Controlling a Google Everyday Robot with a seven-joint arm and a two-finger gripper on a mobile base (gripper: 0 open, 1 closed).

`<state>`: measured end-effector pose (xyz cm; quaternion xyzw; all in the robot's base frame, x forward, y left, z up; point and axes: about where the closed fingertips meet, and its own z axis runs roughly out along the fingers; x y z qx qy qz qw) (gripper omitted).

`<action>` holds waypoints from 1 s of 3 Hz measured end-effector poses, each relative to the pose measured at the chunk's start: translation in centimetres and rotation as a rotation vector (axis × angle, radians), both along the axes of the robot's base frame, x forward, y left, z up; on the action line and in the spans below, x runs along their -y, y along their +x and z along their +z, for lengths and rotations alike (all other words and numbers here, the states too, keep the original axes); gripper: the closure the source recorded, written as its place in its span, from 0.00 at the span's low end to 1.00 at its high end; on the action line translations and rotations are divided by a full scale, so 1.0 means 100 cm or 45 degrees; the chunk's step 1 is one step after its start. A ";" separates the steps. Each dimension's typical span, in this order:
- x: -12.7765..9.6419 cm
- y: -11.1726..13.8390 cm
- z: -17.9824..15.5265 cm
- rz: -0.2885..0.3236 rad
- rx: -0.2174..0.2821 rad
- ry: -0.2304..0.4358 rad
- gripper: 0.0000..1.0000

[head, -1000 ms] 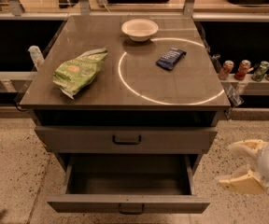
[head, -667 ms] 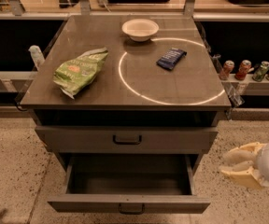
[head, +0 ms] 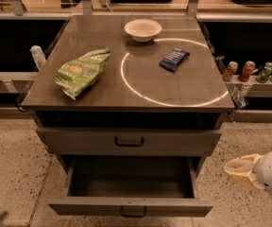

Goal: Close middle drawer

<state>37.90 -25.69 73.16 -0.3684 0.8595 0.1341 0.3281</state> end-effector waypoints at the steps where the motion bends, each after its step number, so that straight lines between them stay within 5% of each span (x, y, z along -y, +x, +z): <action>1: 0.007 0.016 -0.043 -0.026 -0.065 0.056 1.00; 2: 0.012 0.011 -0.083 -0.060 -0.176 0.130 1.00; 3: 0.012 0.011 -0.083 -0.060 -0.176 0.131 1.00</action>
Offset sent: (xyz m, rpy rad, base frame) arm 0.0060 -0.0205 -0.1256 0.1693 0.2372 -0.0862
